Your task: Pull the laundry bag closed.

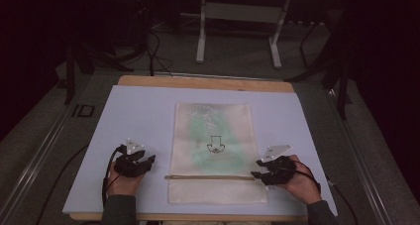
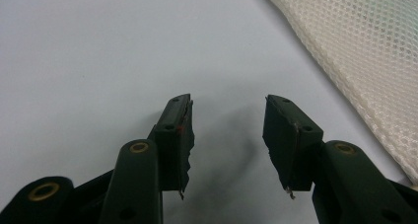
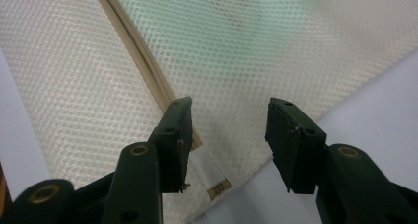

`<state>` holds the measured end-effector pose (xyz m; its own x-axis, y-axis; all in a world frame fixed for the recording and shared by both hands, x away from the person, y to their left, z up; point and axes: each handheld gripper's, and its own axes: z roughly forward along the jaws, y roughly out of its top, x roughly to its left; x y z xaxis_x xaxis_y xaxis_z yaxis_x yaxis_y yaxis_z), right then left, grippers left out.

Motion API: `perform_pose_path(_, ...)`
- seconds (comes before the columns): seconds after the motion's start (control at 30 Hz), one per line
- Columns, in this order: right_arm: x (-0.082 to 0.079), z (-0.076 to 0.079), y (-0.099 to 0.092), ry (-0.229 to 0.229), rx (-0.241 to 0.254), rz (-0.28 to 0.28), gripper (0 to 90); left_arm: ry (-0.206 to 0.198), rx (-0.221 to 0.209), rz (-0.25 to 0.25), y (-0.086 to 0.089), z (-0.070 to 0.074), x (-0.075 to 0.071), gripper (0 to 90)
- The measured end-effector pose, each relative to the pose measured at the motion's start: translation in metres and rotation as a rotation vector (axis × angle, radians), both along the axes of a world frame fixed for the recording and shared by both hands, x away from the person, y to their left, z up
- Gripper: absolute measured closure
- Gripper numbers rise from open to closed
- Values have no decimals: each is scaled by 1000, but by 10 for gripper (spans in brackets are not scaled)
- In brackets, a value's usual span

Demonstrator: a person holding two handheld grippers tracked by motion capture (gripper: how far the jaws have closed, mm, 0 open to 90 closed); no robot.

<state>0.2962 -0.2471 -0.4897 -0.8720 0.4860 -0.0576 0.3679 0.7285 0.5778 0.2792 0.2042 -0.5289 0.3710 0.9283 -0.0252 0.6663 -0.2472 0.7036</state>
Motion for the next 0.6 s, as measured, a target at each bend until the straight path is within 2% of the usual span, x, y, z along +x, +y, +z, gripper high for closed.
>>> perform_pose_path(0.6,1,2,19,0,-12,61,531,2,-7,-1,0,0,0,541)
